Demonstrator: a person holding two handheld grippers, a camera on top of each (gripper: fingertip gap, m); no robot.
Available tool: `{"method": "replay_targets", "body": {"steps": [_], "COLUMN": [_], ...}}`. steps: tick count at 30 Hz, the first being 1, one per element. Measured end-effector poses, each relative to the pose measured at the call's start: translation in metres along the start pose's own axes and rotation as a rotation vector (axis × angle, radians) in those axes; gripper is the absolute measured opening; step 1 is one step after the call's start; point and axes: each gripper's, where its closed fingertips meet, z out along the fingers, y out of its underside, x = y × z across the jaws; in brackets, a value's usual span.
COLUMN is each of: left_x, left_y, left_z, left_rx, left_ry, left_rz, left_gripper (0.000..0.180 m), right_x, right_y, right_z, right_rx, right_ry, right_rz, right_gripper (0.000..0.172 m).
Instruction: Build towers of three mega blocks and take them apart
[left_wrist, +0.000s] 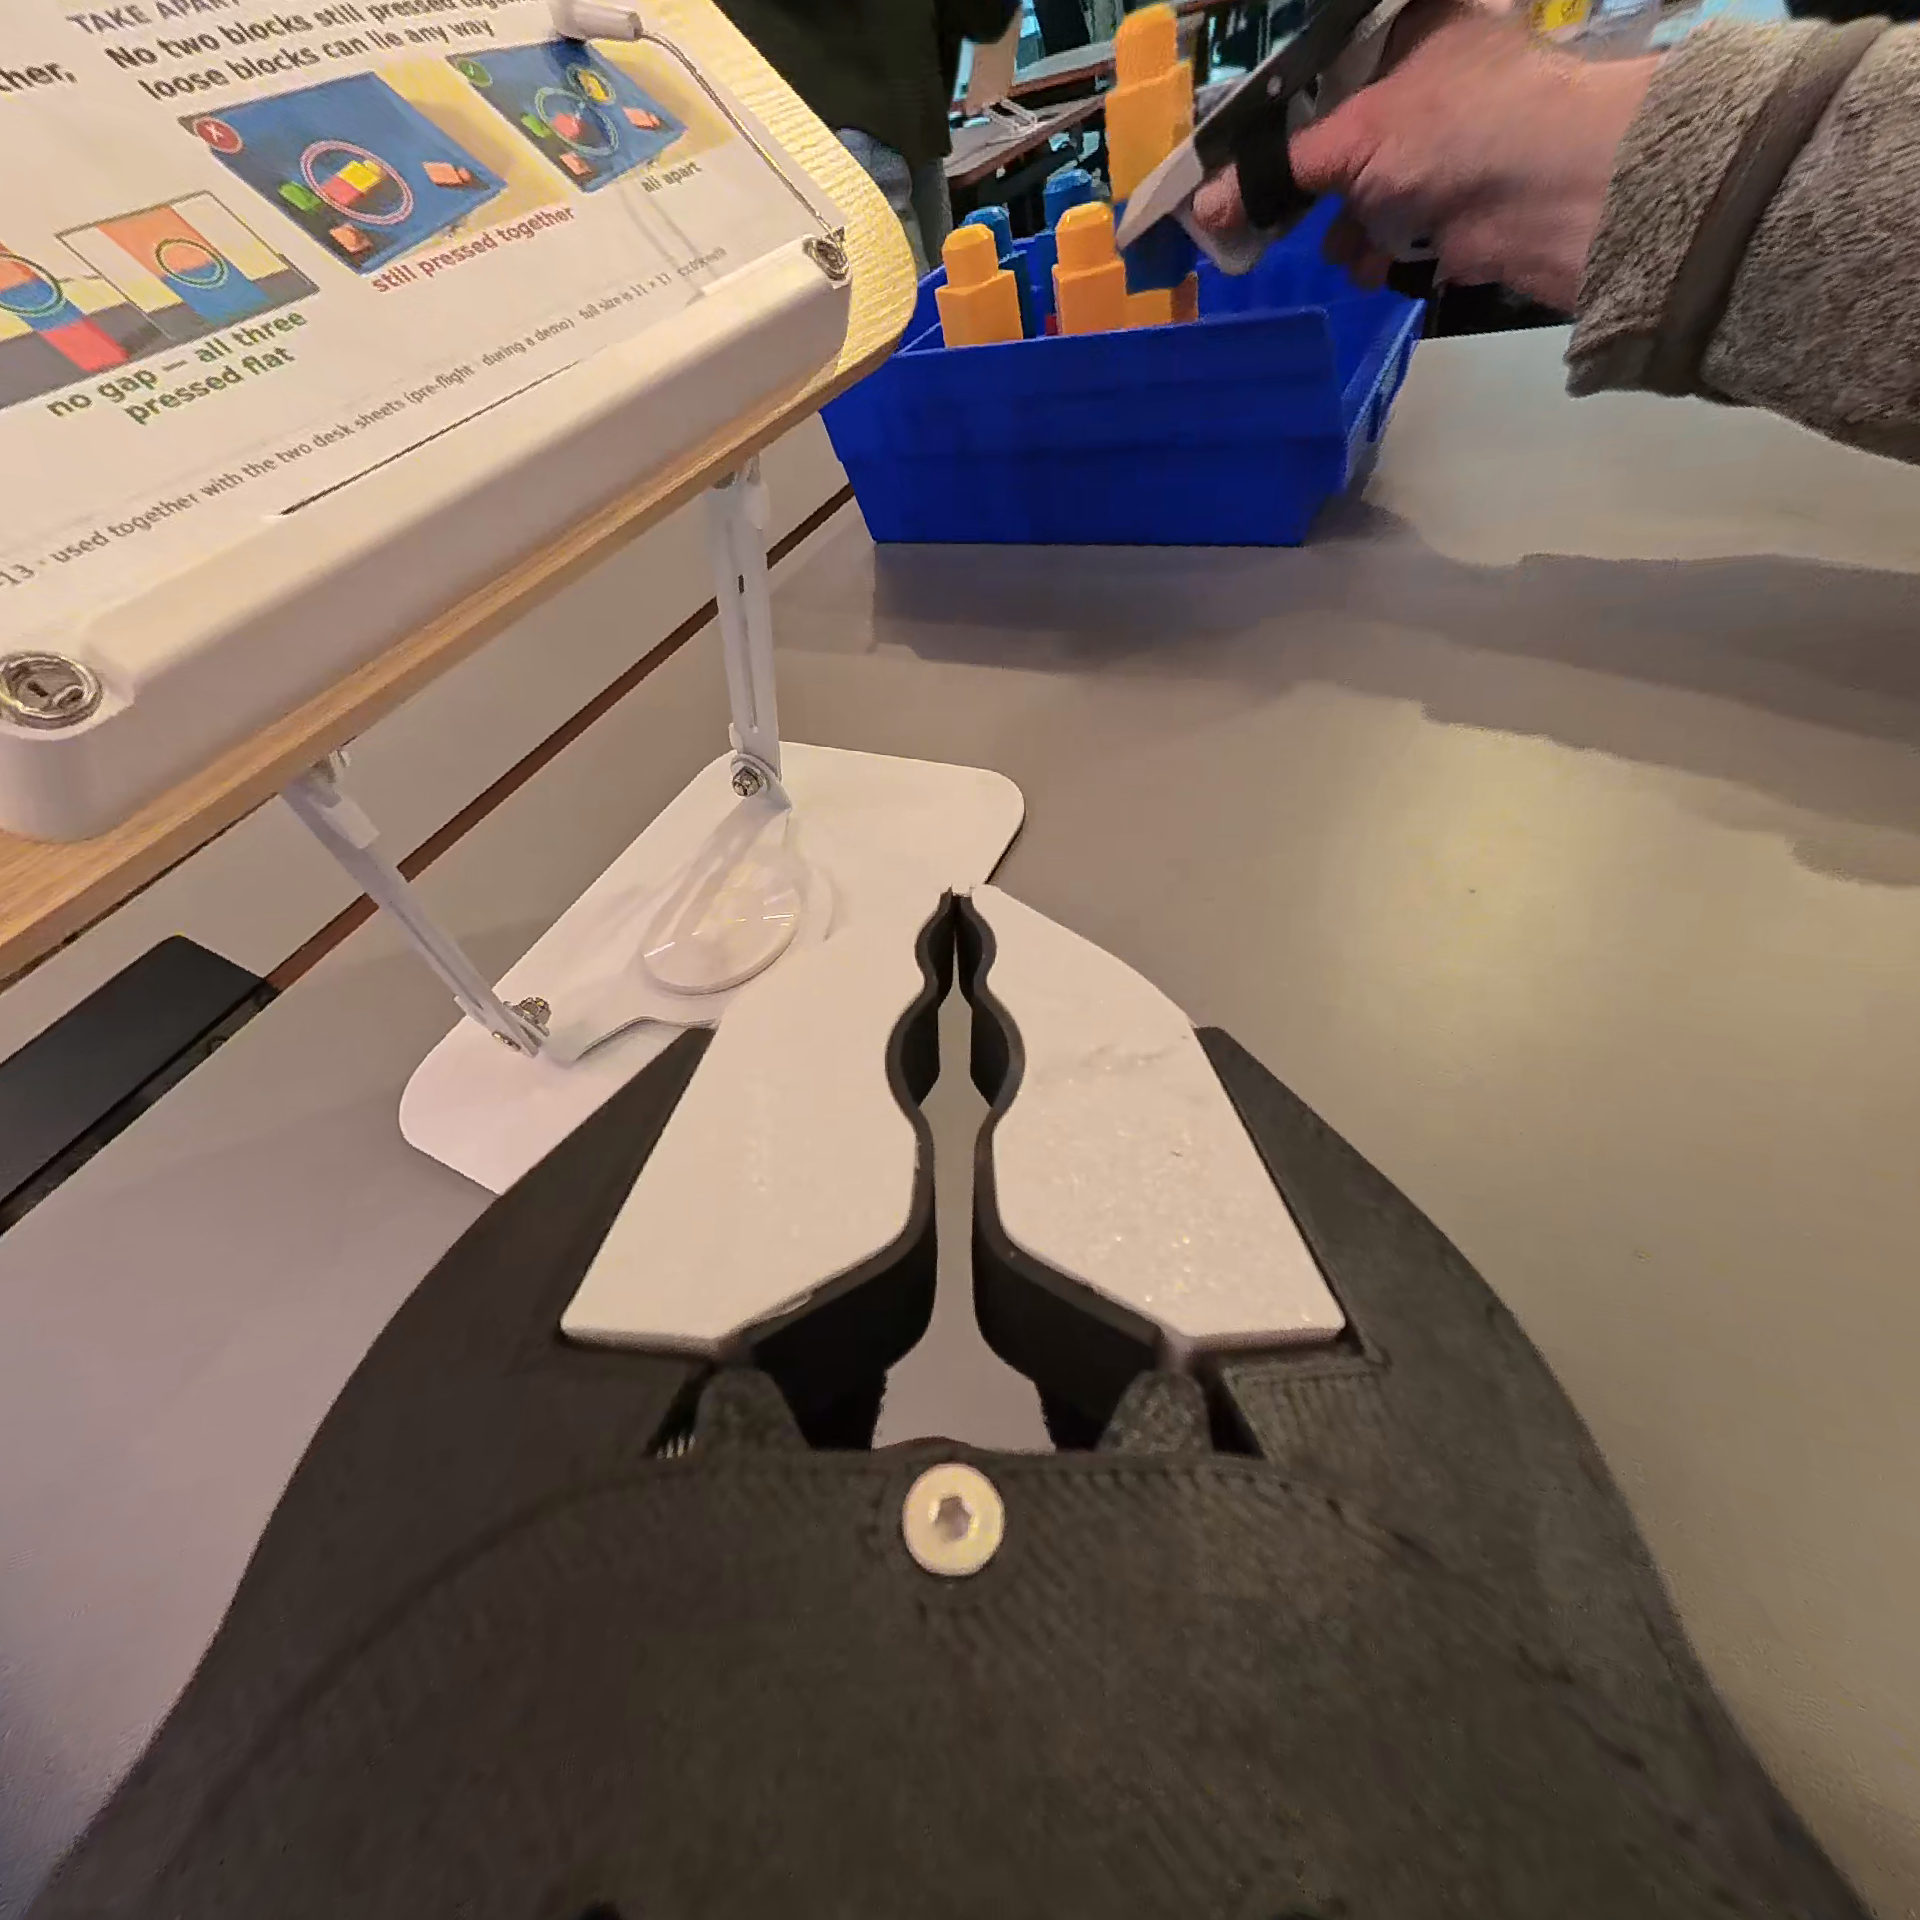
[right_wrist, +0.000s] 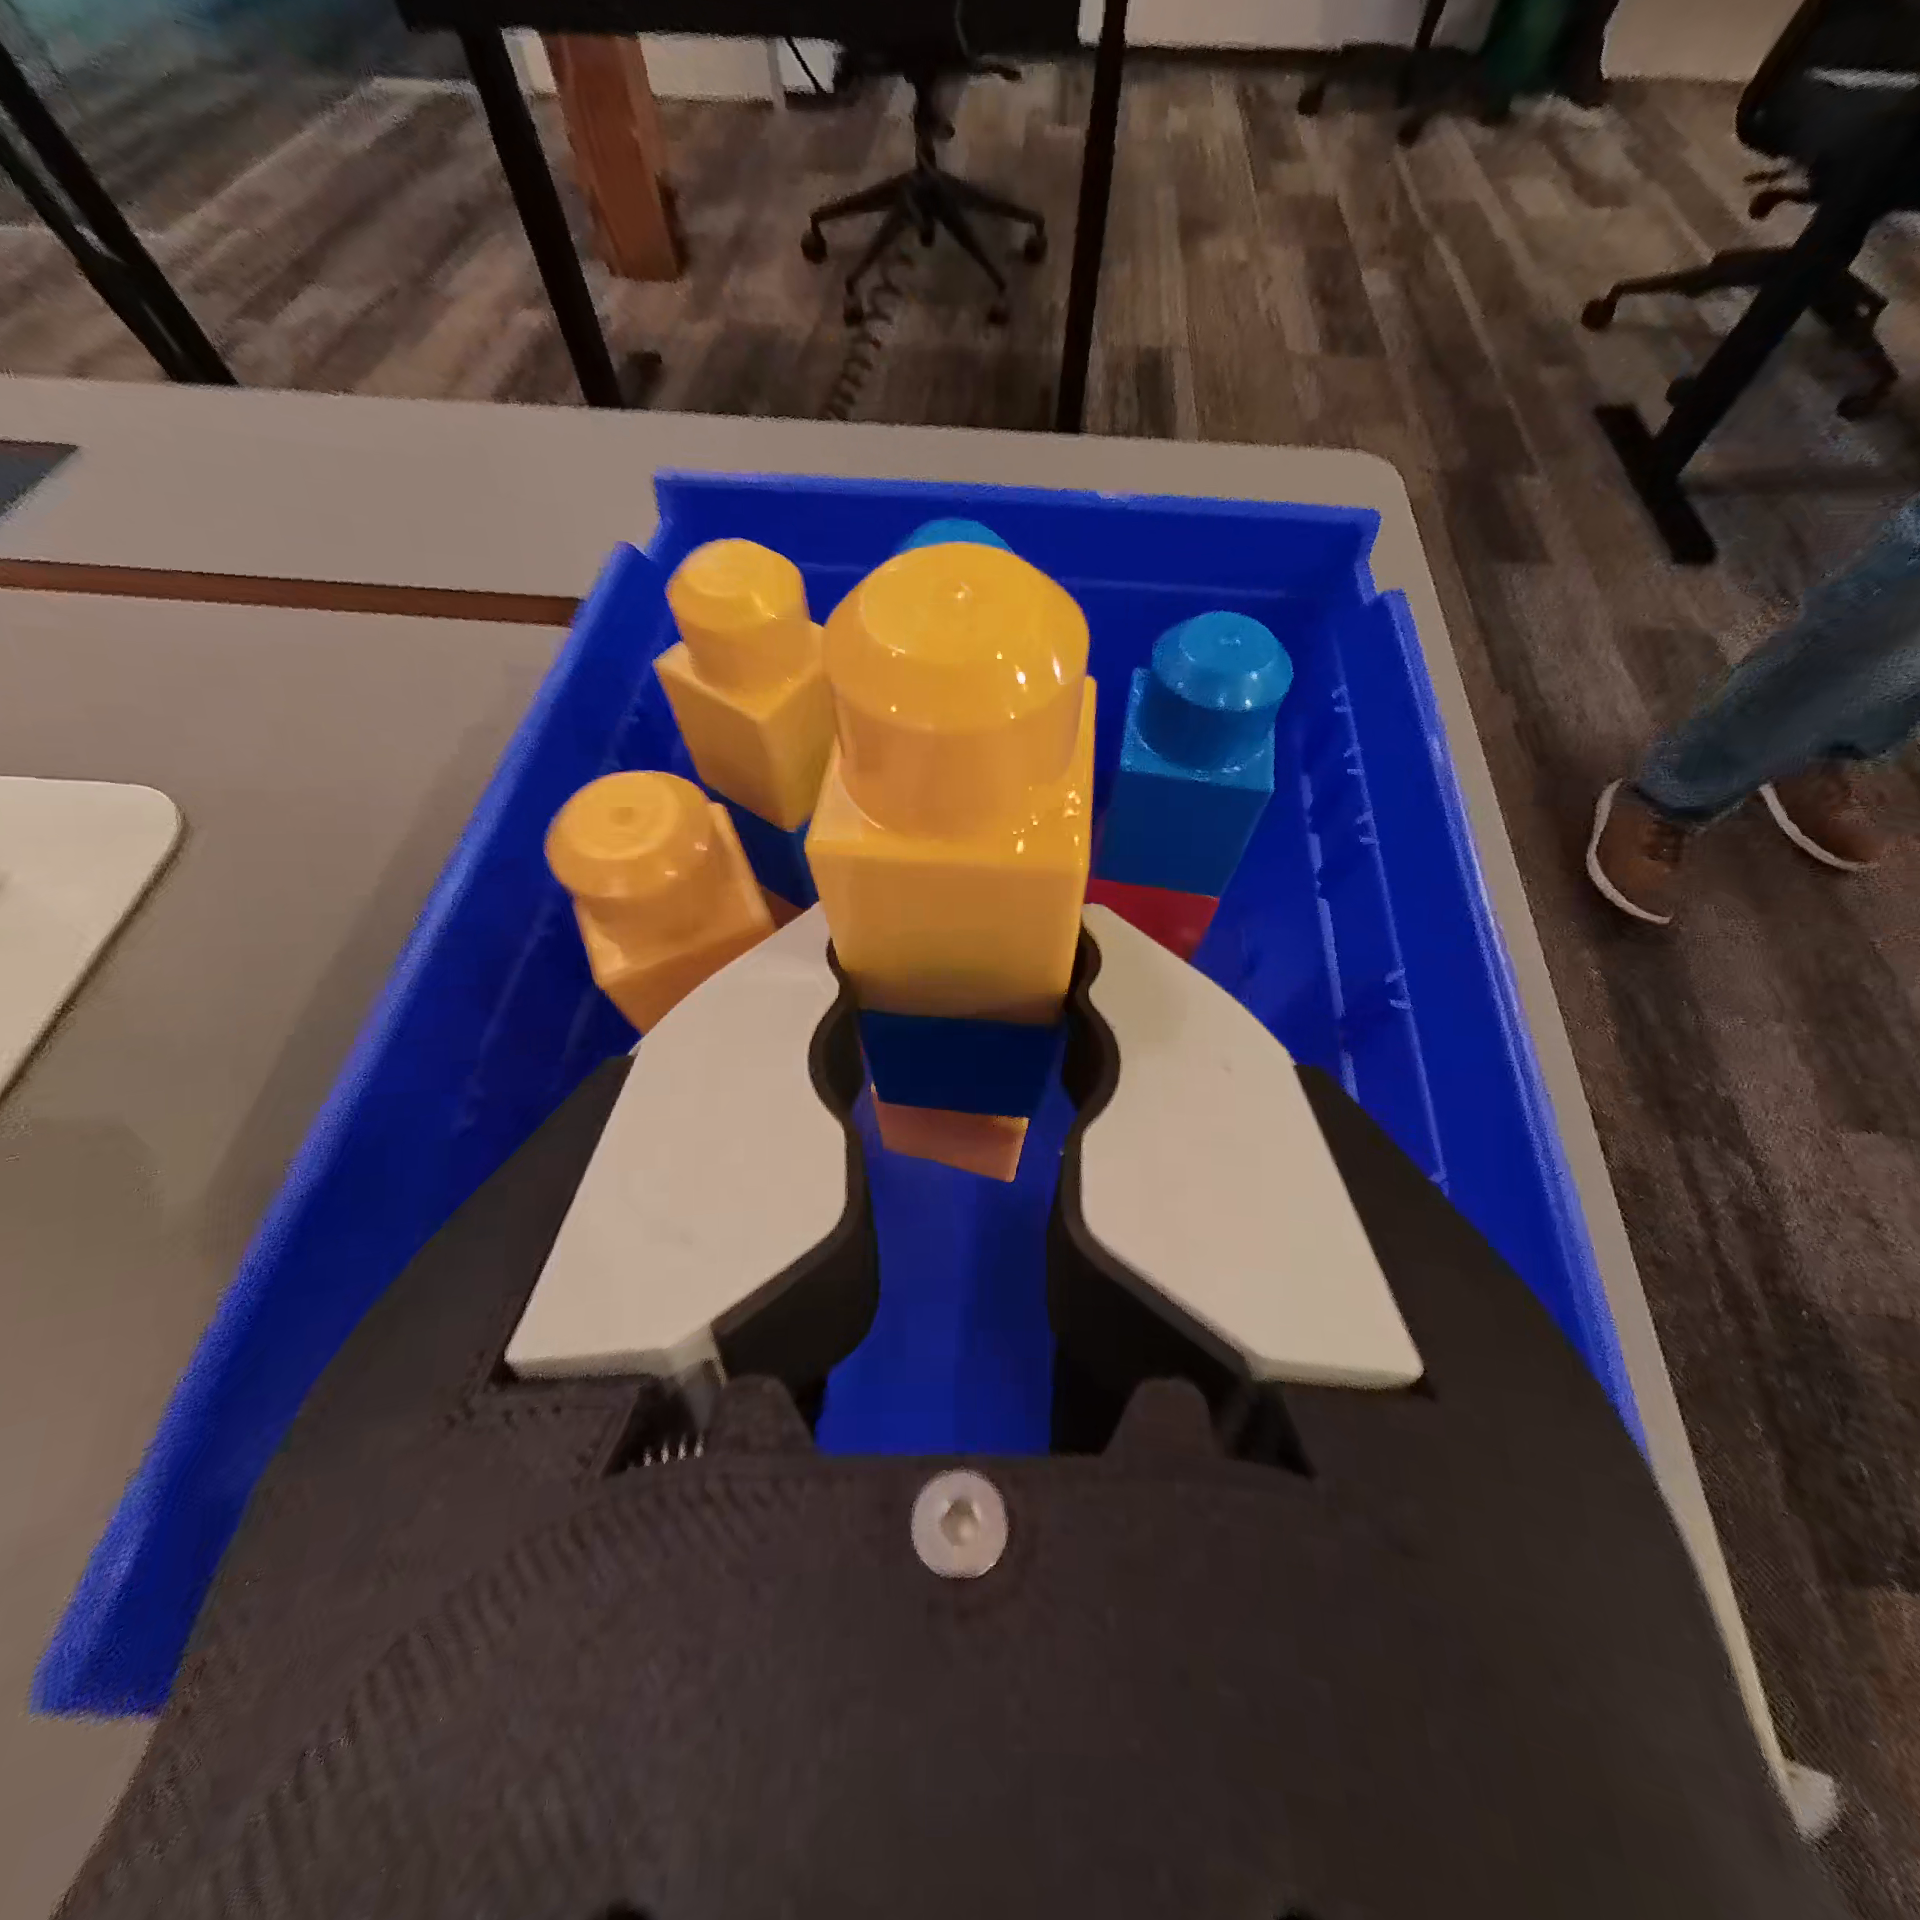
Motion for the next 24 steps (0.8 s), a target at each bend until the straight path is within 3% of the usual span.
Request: {"method": "replay_targets", "body": {"steps": [8,24], "left_x": [-0.001,0.000], "left_y": [0.000,-0.002], "left_z": [0.001,0.001], "left_rx": [0.003,0.007], "left_ry": [0.000,0.004], "left_rz": [-0.007,-0.003], "left_gripper": [0.000,0.000], "right_x": [0.009,0.002], "right_y": [0.025,0.039], "right_z": [0.029,0.041], "right_rx": [-0.115,-0.230], "right_ry": [0.000,-0.017], "right_rz": [0.023,-0.007], "right_gripper": [0.038,0.038]}}
